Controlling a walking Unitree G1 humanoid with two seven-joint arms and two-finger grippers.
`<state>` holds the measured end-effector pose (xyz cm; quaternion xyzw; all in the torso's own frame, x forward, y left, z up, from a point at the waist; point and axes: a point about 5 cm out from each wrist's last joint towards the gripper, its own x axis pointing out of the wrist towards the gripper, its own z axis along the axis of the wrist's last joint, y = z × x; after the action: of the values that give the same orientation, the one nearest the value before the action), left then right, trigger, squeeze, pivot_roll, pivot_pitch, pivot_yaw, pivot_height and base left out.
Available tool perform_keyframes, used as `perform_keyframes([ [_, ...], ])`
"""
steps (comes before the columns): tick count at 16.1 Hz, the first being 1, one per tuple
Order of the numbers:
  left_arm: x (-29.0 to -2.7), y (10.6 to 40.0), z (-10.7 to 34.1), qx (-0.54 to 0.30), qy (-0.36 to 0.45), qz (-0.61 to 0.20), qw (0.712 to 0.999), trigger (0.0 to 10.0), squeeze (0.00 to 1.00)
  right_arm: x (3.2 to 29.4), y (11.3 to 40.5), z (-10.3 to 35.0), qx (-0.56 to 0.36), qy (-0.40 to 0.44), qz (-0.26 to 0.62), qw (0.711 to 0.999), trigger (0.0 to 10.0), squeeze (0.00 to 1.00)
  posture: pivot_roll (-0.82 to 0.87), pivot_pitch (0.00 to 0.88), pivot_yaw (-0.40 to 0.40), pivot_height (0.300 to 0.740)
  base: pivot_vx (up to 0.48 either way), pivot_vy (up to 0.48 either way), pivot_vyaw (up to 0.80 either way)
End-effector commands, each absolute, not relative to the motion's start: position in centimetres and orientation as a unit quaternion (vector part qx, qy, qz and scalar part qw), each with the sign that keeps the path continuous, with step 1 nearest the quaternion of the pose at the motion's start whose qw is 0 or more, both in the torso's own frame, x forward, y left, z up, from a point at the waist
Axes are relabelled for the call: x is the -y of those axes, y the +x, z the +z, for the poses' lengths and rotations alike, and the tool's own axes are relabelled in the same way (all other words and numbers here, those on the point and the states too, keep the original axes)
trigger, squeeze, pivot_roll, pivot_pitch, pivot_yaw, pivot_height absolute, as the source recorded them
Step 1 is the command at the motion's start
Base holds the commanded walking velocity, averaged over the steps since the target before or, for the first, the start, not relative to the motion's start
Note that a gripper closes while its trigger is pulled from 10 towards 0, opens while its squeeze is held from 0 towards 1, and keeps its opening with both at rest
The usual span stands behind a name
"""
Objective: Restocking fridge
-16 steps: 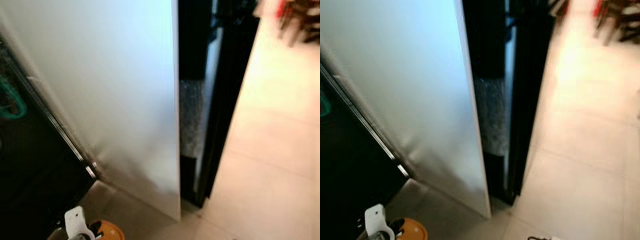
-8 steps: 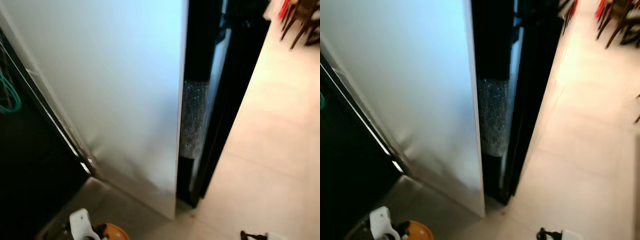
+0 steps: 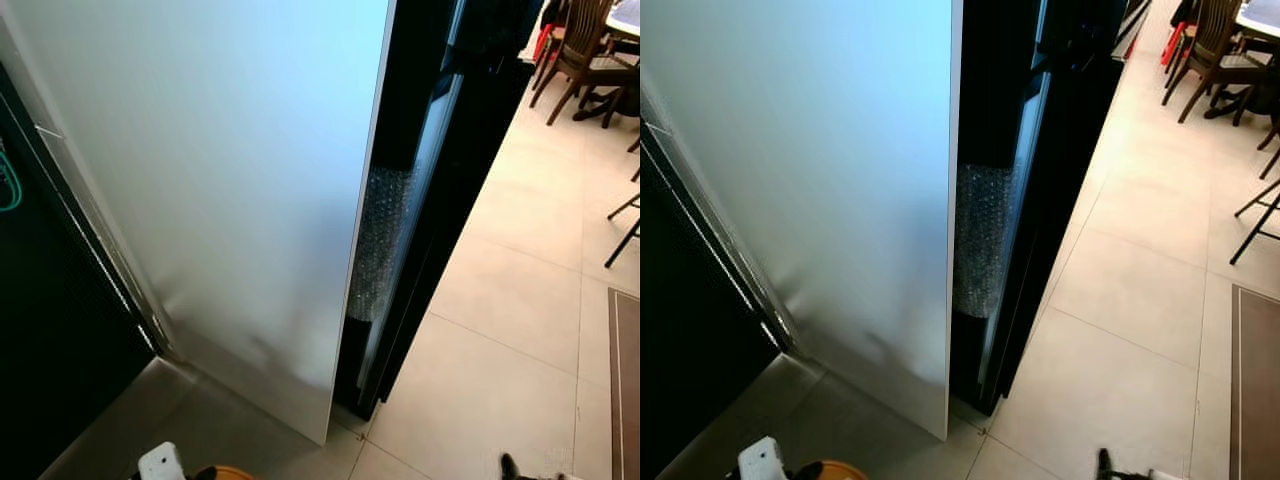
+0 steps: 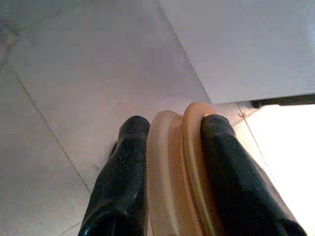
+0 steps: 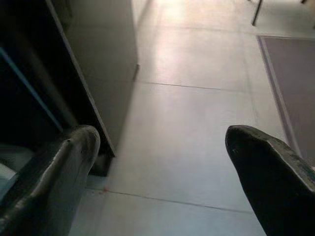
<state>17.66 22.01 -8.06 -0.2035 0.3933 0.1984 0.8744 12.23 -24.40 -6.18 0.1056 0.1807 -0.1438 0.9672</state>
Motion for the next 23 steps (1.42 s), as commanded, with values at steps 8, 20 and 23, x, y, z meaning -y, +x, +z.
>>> perform_keyframes([
  [8, -25.3, 16.3, -7.8, -0.395, -0.164, 0.208, 0.880, 10.0, 0.00, 23.7, 29.6, 12.0, 0.173, 0.033, -0.044, 0.983, 10.0, 0.00, -0.05, 0.000, 0.050, 0.740, 0.000, 0.000, 0.00],
  [20, -24.4, 15.9, -8.1, -0.396, -0.165, 0.199, 0.881, 10.0, 0.00, 20.0, 27.5, 16.0, 0.052, 0.032, -0.126, 0.990, 10.0, 0.00, -0.06, 0.035, -0.005, 0.740, 0.000, 0.000, 0.00],
  [23, -24.2, 15.4, -8.4, -0.402, -0.165, 0.202, 0.878, 10.0, 0.00, 19.0, 26.2, 14.6, 0.032, 0.002, -0.065, 0.997, 10.0, 0.00, -0.08, 0.015, -0.027, 0.740, 0.000, 0.000, 0.00],
])
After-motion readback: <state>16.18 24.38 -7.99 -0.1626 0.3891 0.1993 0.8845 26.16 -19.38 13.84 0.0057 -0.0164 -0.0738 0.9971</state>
